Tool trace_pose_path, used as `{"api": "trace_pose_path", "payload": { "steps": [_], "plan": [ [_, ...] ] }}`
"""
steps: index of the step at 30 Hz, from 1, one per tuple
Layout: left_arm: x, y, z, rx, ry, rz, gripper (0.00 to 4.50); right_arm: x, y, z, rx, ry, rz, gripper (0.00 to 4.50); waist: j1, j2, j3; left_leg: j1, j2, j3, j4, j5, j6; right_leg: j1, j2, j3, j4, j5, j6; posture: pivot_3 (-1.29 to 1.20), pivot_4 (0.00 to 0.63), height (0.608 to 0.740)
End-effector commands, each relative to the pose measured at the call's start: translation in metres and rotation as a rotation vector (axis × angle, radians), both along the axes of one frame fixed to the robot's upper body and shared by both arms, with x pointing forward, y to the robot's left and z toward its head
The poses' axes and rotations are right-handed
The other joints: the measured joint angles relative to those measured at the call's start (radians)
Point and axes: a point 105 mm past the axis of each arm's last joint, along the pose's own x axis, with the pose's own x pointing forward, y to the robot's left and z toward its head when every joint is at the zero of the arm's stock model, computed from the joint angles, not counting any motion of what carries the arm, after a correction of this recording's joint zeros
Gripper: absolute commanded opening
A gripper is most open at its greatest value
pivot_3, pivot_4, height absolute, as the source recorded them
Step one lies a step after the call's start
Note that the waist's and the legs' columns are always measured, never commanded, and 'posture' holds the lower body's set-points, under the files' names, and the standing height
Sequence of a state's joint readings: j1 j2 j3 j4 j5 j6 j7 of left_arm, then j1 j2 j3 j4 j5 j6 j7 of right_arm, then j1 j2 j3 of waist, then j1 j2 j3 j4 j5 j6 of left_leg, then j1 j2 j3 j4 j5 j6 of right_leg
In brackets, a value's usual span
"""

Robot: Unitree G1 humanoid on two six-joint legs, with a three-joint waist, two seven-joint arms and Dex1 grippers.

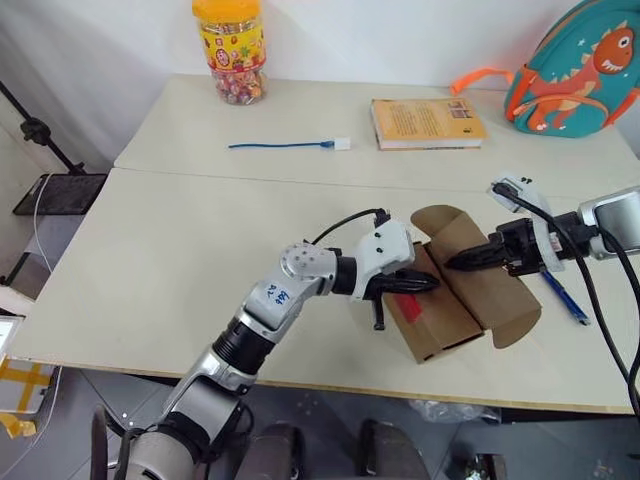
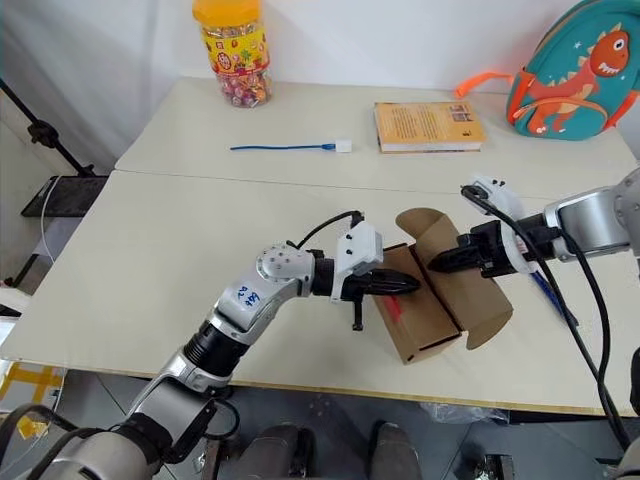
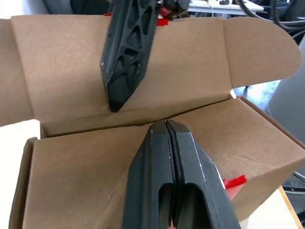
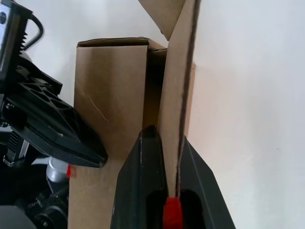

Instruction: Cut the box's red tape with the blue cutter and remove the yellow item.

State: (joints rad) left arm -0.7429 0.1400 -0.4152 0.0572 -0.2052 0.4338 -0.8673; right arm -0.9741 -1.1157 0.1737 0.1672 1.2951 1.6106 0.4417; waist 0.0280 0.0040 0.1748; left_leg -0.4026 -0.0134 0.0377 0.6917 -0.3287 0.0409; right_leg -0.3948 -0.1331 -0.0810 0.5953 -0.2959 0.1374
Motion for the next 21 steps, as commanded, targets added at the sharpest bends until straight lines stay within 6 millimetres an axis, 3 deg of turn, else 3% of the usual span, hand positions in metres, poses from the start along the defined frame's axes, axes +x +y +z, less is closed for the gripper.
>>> {"api": "trace_pose_path", "payload": {
  "steps": [1,7,11,13,18,21],
  "plan": [
    [0.0,0.029,-0.038,0.18,0.106,0.021,0.0,-0.006,-0.019,0.008,0.002,-0.025,-0.063,0.04,-0.001,0.0,0.0,0.0,0.0,0.0,0.0,0.0,0.0,0.0,0.0,0.0,0.0,0.0,0.0,0.0,0.15,0.74],
    [-0.007,0.069,-0.049,0.27,0.173,0.015,0.0,-0.008,-0.046,-0.003,-0.102,-0.059,-0.144,0.04,-0.005,0.0,-0.001,0.006,0.001,0.0,-0.001,0.0,-0.001,0.005,0.0,0.002,-0.001,0.0,-0.002,0.0,0.15,0.74],
    [-0.005,0.067,-0.038,0.217,0.158,0.032,0.0,-0.006,-0.04,-0.011,-0.068,-0.058,-0.125,0.04,-0.001,0.003,0.0,0.005,-0.001,0.002,0.0,0.0,0.0,0.002,-0.003,0.004,0.0,0.0,-0.002,0.0,0.15,0.74],
    [-0.002,0.063,-0.034,0.193,0.138,0.044,0.0,-0.006,-0.034,-0.017,-0.056,-0.055,-0.107,0.04,0.002,0.002,0.0,-0.003,-0.001,-0.003,0.004,0.0,0.0,-0.002,-0.005,0.005,0.004,0.0,-0.002,0.0,0.15,0.74],
    [0.006,0.066,-0.031,0.194,0.114,0.099,0.0,-0.005,-0.027,-0.025,-0.033,-0.073,-0.104,0.04,0.0,0.002,0.0,-0.003,-0.004,-0.002,0.003,0.0,0.0,-0.002,-0.005,0.001,0.004,0.0,-0.001,0.0,0.15,0.74],
    [0.011,0.076,-0.03,0.212,0.118,0.13,0.18,-0.002,-0.034,-0.024,-0.024,-0.134,-0.146,0.66,0.001,0.002,0.0,-0.003,-0.004,-0.002,0.003,0.0,0.0,-0.002,-0.005,-0.001,0.004,0.001,-0.001,0.0,0.15,0.74]
  ]
}}
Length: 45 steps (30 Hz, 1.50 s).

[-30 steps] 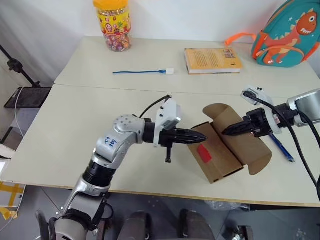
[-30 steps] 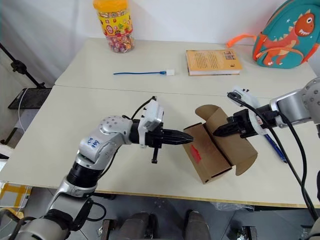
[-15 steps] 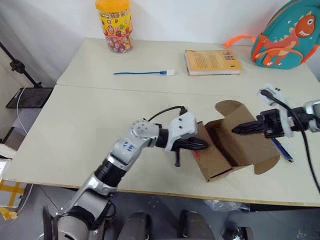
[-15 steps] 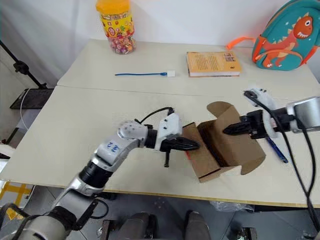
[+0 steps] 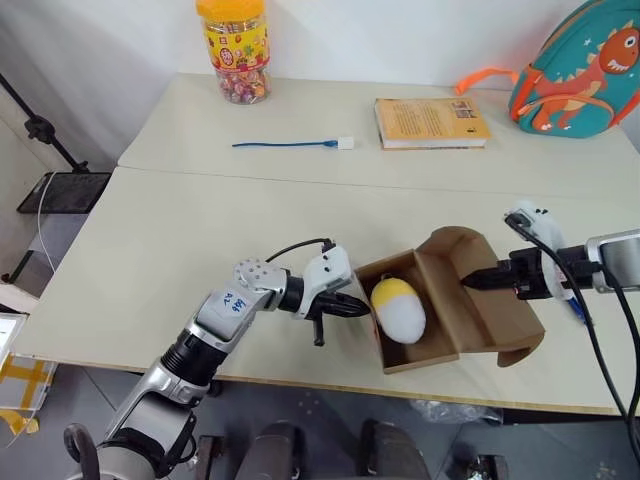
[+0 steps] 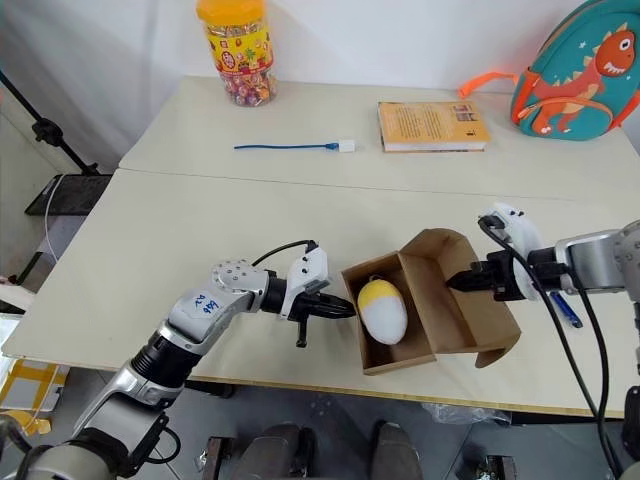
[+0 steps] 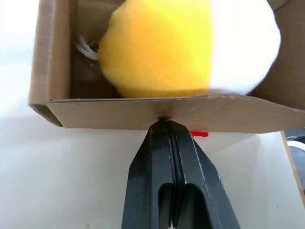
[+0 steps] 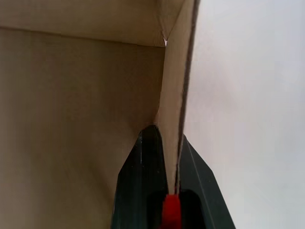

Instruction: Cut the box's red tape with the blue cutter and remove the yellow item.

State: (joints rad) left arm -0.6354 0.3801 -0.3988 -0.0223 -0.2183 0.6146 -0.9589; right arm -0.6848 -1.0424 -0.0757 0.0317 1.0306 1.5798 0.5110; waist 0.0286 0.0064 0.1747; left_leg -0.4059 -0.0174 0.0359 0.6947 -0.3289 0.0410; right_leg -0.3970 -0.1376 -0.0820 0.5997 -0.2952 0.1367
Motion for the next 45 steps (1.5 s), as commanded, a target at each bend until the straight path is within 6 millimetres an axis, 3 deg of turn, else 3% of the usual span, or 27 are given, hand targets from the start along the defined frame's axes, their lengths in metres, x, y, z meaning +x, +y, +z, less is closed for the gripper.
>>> {"api": "trace_pose_path", "payload": {
  "steps": [1,3,7,9,11,13,15,19,22,24,28,32,34,38,45],
  "plan": [
    [0.009,0.009,0.02,-0.012,-0.082,0.024,0.38,0.003,-0.009,0.014,-0.019,-0.125,-0.035,0.98,0.001,0.0,0.0,0.0,0.0,0.0,0.0,0.0,0.0,0.0,0.0,0.0,0.0,0.0,0.0,0.0,0.15,0.74],
    [0.013,0.016,0.025,-0.007,-0.104,0.032,0.86,0.004,-0.015,0.017,-0.043,-0.179,-0.051,1.66,0.0,0.0,0.0,0.0,0.0,0.001,0.001,0.0,0.0,0.0,0.001,0.001,0.001,0.0,0.0,0.0,0.15,0.74],
    [0.026,0.042,0.057,-0.055,-0.216,0.056,2.12,-0.008,-0.029,0.042,-0.083,-0.447,0.103,3.07,0.001,0.0,0.0,0.0,-0.001,0.001,0.001,0.0,0.001,0.0,0.001,0.002,0.001,0.001,0.001,0.0,0.15,0.74],
    [0.022,0.066,0.059,-0.072,-0.15,0.07,2.69,-0.021,-0.035,0.061,-0.033,-0.62,0.195,3.72,-0.001,0.0,0.001,0.001,-0.001,0.002,0.001,0.0,0.002,0.0,0.002,0.002,0.001,0.001,0.003,0.0,0.15,0.74],
    [0.011,0.105,0.045,-0.029,-0.066,0.099,3.26,-0.044,-0.045,0.073,-0.029,-0.798,0.32,4.34,-0.007,0.0,0.001,0.002,-0.001,0.003,-0.001,0.0,0.002,0.0,0.003,0.003,0.001,0.002,0.004,0.0,0.15,0.74],
    [0.001,0.134,0.036,-0.023,-0.012,0.152,3.93,-0.06,-0.05,0.071,-0.079,-0.868,0.413,4.5,-0.014,-0.001,0.001,0.006,0.001,0.007,-0.004,0.0,0.003,0.001,0.004,0.003,0.0,0.002,0.004,0.0,0.15,0.74],
    [-0.011,0.165,0.025,-0.019,0.051,0.241,4.46,-0.082,-0.046,0.058,-0.062,-0.834,0.542,4.5,-0.015,-0.002,0.002,0.014,0.003,0.011,-0.008,0.0,0.002,0.005,0.004,0.004,-0.001,0.002,0.004,0.0,0.15,0.74],
    [-0.029,0.199,0.019,-0.018,0.109,0.352,4.46,-0.099,-0.032,0.064,0.014,-0.922,0.577,4.5,-0.015,-0.006,0.004,0.018,0.006,0.012,-0.011,0.0,0.001,0.008,0.004,0.006,-0.004,0.002,0.004,0.0,0.15,0.74],
    [-0.034,0.203,0.036,-0.095,0.144,0.384,4.46,-0.117,-0.017,0.059,0.03,-0.895,0.616,4.5,-0.001,-0.006,0.004,0.018,0.005,0.011,-0.011,-0.001,-0.001,0.007,-0.008,0.01,-0.005,0.003,0.002,0.0,0.15,0.74],
    [-0.03,0.189,0.056,-0.119,0.136,0.321,4.46,-0.125,-0.009,0.059,0.029,-0.915,0.607,4.5,0.003,-0.006,0.004,0.018,0.005,0.006,-0.011,-0.004,-0.008,0.008,-0.009,0.009,-0.005,0.003,0.0,0.0,0.15,0.74],
    [-0.015,0.128,0.097,-0.103,0.161,0.084,4.46,-0.139,-0.009,0.055,-0.005,-0.915,0.547,4.5,0.035,-0.008,0.005,0.016,-0.001,0.003,-0.011,-0.003,-0.011,0.008,-0.01,0.006,-0.004,0.003,0.0,0.0,0.15,0.74],
    [-0.01,0.07,0.114,-0.006,0.138,-0.11,4.46,-0.154,-0.011,0.051,-0.011,-0.858,0.499,4.5,0.04,-0.007,0.004,0.018,-0.006,0.011,-0.011,0.001,0.0,0.007,-0.006,0.004,0.002,0.005,0.004,0.0,0.15,0.74],
    [-0.003,0.045,0.111,0.046,0.101,-0.14,4.46,-0.157,-0.012,0.05,-0.021,-0.842,0.474,4.5,0.025,-0.008,0.004,0.019,-0.006,0.016,-0.011,0.0,0.003,0.007,-0.006,0.005,0.001,0.005,0.004,0.0,0.15,0.74],
    [-0.008,-0.014,0.081,0.197,0.048,-0.298,4.46,-0.168,-0.01,0.044,-0.059,-0.833,0.414,4.5,0.024,-0.01,0.006,0.017,-0.005,0.019,-0.011,0.0,0.007,0.007,-0.005,0.005,-0.005,0.007,0.007,0.0,0.15,0.74],
    [0.013,-0.057,0.059,0.256,-0.117,-0.263,4.46,-0.17,0.0,0.03,-0.038,-0.933,0.321,4.5,0.019,-0.01,0.006,0.017,-0.002,0.021,-0.011,0.001,0.007,0.005,-0.005,0.007,-0.007,0.007,0.008,0.0,0.15,0.74]
  ]
}}
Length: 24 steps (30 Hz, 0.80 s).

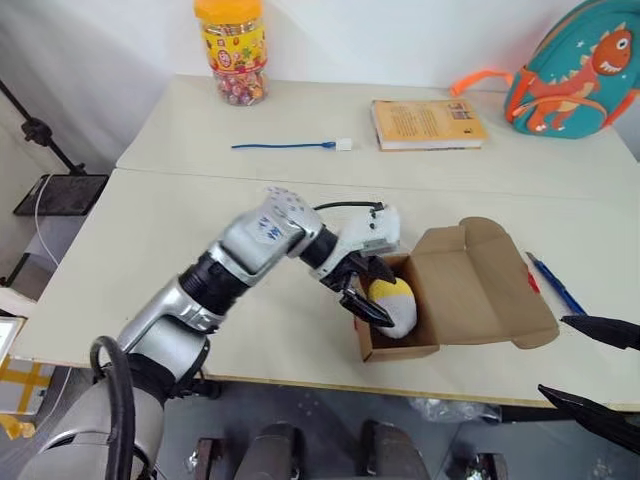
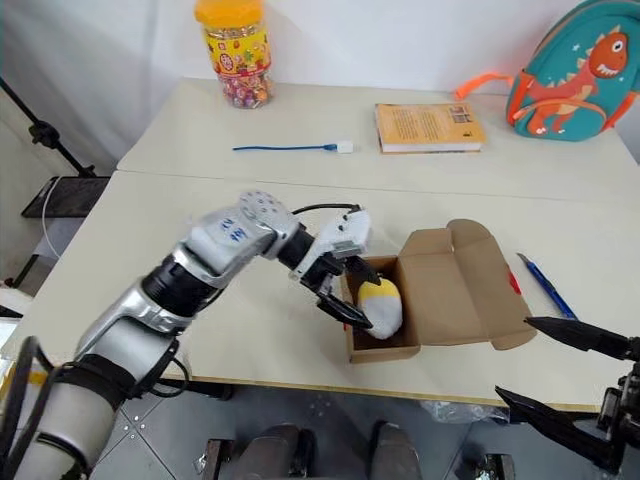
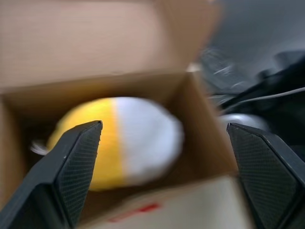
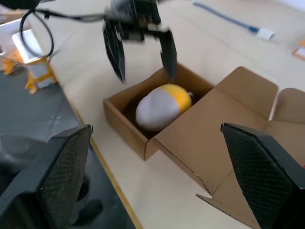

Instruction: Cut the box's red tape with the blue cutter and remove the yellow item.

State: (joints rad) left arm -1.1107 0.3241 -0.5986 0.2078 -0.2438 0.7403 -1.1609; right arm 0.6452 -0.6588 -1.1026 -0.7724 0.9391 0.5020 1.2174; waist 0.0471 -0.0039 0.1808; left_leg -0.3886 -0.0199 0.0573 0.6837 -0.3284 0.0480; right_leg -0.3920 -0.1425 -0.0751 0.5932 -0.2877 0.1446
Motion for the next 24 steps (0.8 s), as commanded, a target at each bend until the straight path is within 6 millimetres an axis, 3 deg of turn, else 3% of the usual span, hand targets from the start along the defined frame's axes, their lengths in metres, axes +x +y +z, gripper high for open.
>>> {"api": "trace_pose_path", "payload": {
  "steps": [1,5,6,9,14,20,21,24],
  "plan": [
    [0.009,-0.011,-0.001,0.033,-0.121,-0.007,4.46,0.003,0.009,-0.005,0.013,-0.096,-0.018,4.5,0.0,0.0,0.0,0.0,0.0,0.0,0.0,0.0,0.0,0.0,0.0,0.0,0.0,0.0,0.0,0.0,0.15,0.74],
    [0.008,-0.014,-0.011,0.069,-0.137,-0.033,4.46,0.011,0.012,-0.018,0.036,-0.148,-0.025,4.5,-0.001,0.001,0.0,0.0,-0.001,0.002,0.0,0.0,0.0,-0.001,-0.001,0.002,0.001,0.0,0.0,0.0,0.15,0.74],
    [0.005,-0.013,-0.014,0.084,-0.129,-0.054,4.28,0.012,0.012,-0.022,0.047,-0.137,-0.027,4.5,-0.001,0.001,0.0,0.0,-0.001,0.002,0.0,0.0,0.0,-0.002,-0.001,0.002,0.001,0.0,0.0,0.0,0.15,0.74],
    [0.003,-0.012,-0.019,0.101,-0.118,-0.067,3.62,0.014,0.011,-0.026,0.062,-0.128,-0.021,4.5,0.002,0.001,-0.001,0.0,-0.001,0.002,0.0,0.0,0.0,-0.002,-0.001,0.002,0.002,0.0,0.0,0.0,0.15,0.74],
    [0.007,-0.009,-0.018,0.096,-0.129,-0.067,2.04,0.015,0.006,-0.023,0.079,-0.107,0.003,4.5,0.003,0.001,-0.001,0.0,-0.001,0.002,0.0,0.0,0.0,-0.001,-0.001,0.002,0.001,0.0,0.0,0.0,0.15,0.74],
    [0.007,-0.004,-0.002,-0.008,-0.083,-0.08,0.23,0.024,0.006,-0.022,0.103,-0.12,0.053,4.5,0.002,0.001,-0.001,0.0,-0.001,0.002,0.0,0.0,0.0,-0.001,-0.001,0.001,0.001,0.0,0.0,0.0,0.15,0.74],
    [0.008,-0.004,0.003,-0.048,-0.066,-0.061,0.03,0.025,0.008,-0.021,0.117,-0.131,0.071,4.5,0.0,0.001,-0.001,0.0,-0.001,0.002,0.0,0.0,0.0,-0.001,-0.001,0.001,0.001,0.0,0.0,0.0,0.15,0.74],
    [0.007,-0.001,0.021,-0.161,-0.02,-0.062,0.03,0.028,0.01,-0.019,0.136,-0.143,0.098,4.5,0.001,0.001,-0.001,0.0,-0.001,0.001,0.0,0.0,0.001,-0.001,-0.001,0.001,0.002,0.0,0.0,0.0,0.15,0.74]
  ]
}}
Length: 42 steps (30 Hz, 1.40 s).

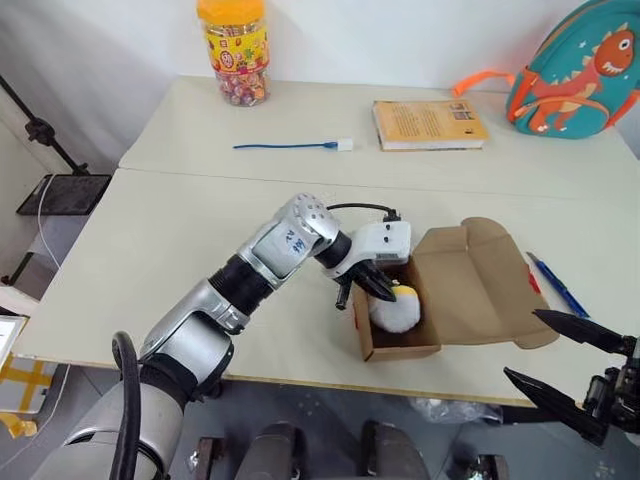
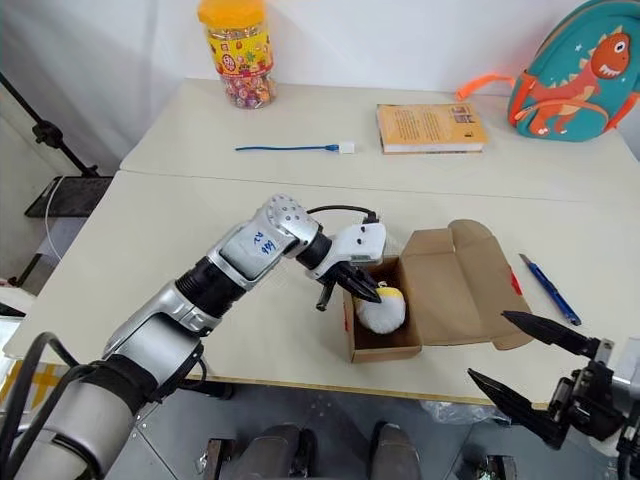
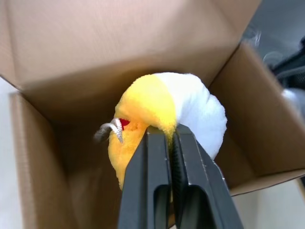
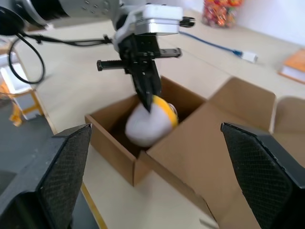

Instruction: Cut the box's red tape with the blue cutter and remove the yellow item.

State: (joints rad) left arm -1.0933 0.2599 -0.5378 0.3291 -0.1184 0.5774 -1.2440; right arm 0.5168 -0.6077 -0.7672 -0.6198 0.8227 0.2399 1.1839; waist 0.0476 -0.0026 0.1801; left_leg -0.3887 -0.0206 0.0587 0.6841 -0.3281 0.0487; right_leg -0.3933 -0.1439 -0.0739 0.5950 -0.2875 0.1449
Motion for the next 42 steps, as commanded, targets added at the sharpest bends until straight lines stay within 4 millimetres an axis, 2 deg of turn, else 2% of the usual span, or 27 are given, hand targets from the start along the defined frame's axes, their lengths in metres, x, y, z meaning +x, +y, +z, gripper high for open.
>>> {"api": "trace_pose_path", "payload": {
  "steps": [1,3,4,8,9,11,12,13,14,15,16,18,22,25,27,35,38,42],
  "plan": [
    [-0.001,0.001,0.042,-0.238,0.062,-0.002,0.03,0.001,0.004,0.007,0.027,-0.039,0.044,4.5,0.0,0.0,0.0,0.0,0.0,0.0,0.0,0.0,0.0,0.0,0.0,0.0,0.0,0.0,0.0,0.0,0.15,0.74],
    [0.012,0.019,0.069,-0.408,0.083,0.072,0.03,0.006,0.006,0.013,0.061,-0.072,0.077,4.5,0.0,0.0,0.0,0.0,0.0,0.0,0.001,0.0,0.0,0.0,0.0,0.0,0.001,0.0,0.0,0.0,0.15,0.74],
    [0.016,0.028,0.076,-0.451,0.068,0.095,0.03,0.008,0.008,0.016,0.075,-0.086,0.09,4.5,-0.003,0.0,0.0,0.0,0.0,0.0,0.001,0.0,0.0,0.0,0.0,0.0,0.0,0.0,0.0,0.0,0.15,0.74],
    [0.039,0.102,0.087,-0.618,0.022,0.322,0.03,0.017,0.015,0.023,0.136,-0.118,0.163,4.5,-0.028,0.001,0.0,0.002,0.0,0.0,0.001,0.001,0.0,0.0,0.0,-0.001,0.004,0.0,0.001,0.0,0.15,0.74],
    [0.044,0.129,0.085,-0.661,0.005,0.416,0.03,0.02,0.016,0.021,0.135,-0.116,0.188,4.5,-0.032,0.001,0.0,0.003,0.001,0.0,0.001,0.001,0.0,0.0,0.0,-0.001,0.006,0.0,0.0,0.0,0.15,0.74],
    [0.048,0.168,0.078,-0.698,-0.018,0.568,0.03,0.024,0.019,0.019,0.137,-0.114,0.222,4.5,-0.039,0.001,0.0,0.004,0.001,0.0,0.0,0.001,0.0,0.0,0.0,-0.002,0.007,0.0,0.0,0.0,0.15,0.74],
    [0.049,0.18,0.075,-0.7,-0.025,0.62,0.03,0.025,0.019,0.019,0.14,-0.114,0.231,4.5,-0.038,0.0,0.0,0.004,0.001,0.0,0.0,0.001,-0.001,0.0,0.0,-0.002,0.008,0.0,0.0,0.0,0.15,0.74],
    [0.044,0.216,0.058,-0.699,-0.056,0.766,0.03,0.03,0.023,0.012,0.128,-0.095,0.278,4.5,-0.036,-0.001,0.0,0.004,0.001,0.0,0.001,0.001,-0.001,0.0,0.0,-0.002,0.008,0.0,0.0,0.0,0.15,0.74],
    [0.03,0.243,0.043,-0.701,-0.061,0.877,0.03,0.035,0.027,0.006,0.109,-0.099,0.334,4.5,-0.041,-0.001,-0.001,0.004,0.001,-0.001,0.001,0.001,-0.001,0.0,0.0,-0.003,0.007,0.0,0.0,0.0,0.15,0.74],
    [0.019,0.26,0.035,-0.698,-0.066,0.945,0.03,0.038,0.03,0.002,0.091,-0.102,0.375,4.5,-0.055,-0.001,-0.001,0.004,0.001,0.0,0.001,0.0,-0.001,0.0,-0.001,-0.002,0.008,0.0,0.0,0.0,0.15,0.74],
    [0.01,0.268,0.028,-0.684,-0.082,0.987,0.03,0.041,0.031,-0.001,0.078,-0.088,0.395,4.5,-0.054,-0.001,-0.001,0.006,0.001,0.002,0.0,-0.001,-0.001,0.001,-0.003,-0.002,0.008,0.0,0.0,0.0,0.15,0.74],
    [-0.003,0.268,0.013,-0.625,-0.085,0.989,0.03,0.049,0.029,0.001,0.091,-0.106,0.376,4.5,-0.037,-0.005,0.001,0.006,0.001,0.0,0.001,-0.002,-0.001,0.001,-0.004,-0.004,0.01,0.0,0.0,0.0,0.15,0.74],
    [-0.016,0.27,-0.007,-0.538,-0.087,1.017,0.03,0.058,0.022,0.003,0.073,-0.13,0.356,4.5,-0.003,-0.005,0.001,0.002,-0.003,-0.01,0.003,-0.004,-0.005,0.003,-0.008,-0.003,0.006,0.001,-0.001,0.0,0.15,0.74],
    [-0.022,0.272,-0.023,-0.492,-0.061,1.044,0.69,0.063,0.012,0.004,0.061,-0.124,0.326,4.5,-0.005,-0.004,0.001,0.002,-0.003,-0.011,0.003,-0.006,-0.01,0.005,-0.008,-0.003,0.002,0.002,-0.003,0.0,0.15,0.74],
    [-0.027,0.276,-0.03,-0.476,-0.049,1.058,1.34,0.066,0.007,0.007,0.055,-0.13,0.308,4.5,-0.014,-0.004,0.001,0.002,-0.002,-0.01,0.002,-0.007,-0.01,0.004,-0.007,-0.004,0.002,0.002,-0.003,0.0,0.15,0.74],
    [-0.045,0.299,-0.015,-0.477,-0.071,0.988,3.88,0.065,-0.012,0.011,0.027,-0.155,0.216,4.5,-0.026,-0.003,0.001,0.003,0.003,-0.006,0.0,-0.003,-0.008,0.002,-0.005,-0.01,0.003,0.002,-0.003,0.0,0.15,0.74],
    [-0.058,0.309,-0.021,-0.405,-0.064,0.985,3.88,0.061,-0.017,0.011,0.004,-0.157,0.198,4.5,-0.029,-0.003,0.0,0.003,0.003,-0.004,0.0,-0.004,-0.008,0.002,-0.005,-0.009,0.002,0.002,-0.003,0.0,0.15,0.74],
    [-0.078,0.342,-0.017,-0.371,-0.144,1.088,3.88,0.061,-0.03,0.017,-0.066,-0.162,0.139,4.5,-0.037,-0.002,0.001,0.003,0.004,-0.003,-0.001,-0.004,-0.008,0.001,-0.006,-0.007,0.001,0.002,-0.003,0.0,0.15,0.74]
  ]
}}
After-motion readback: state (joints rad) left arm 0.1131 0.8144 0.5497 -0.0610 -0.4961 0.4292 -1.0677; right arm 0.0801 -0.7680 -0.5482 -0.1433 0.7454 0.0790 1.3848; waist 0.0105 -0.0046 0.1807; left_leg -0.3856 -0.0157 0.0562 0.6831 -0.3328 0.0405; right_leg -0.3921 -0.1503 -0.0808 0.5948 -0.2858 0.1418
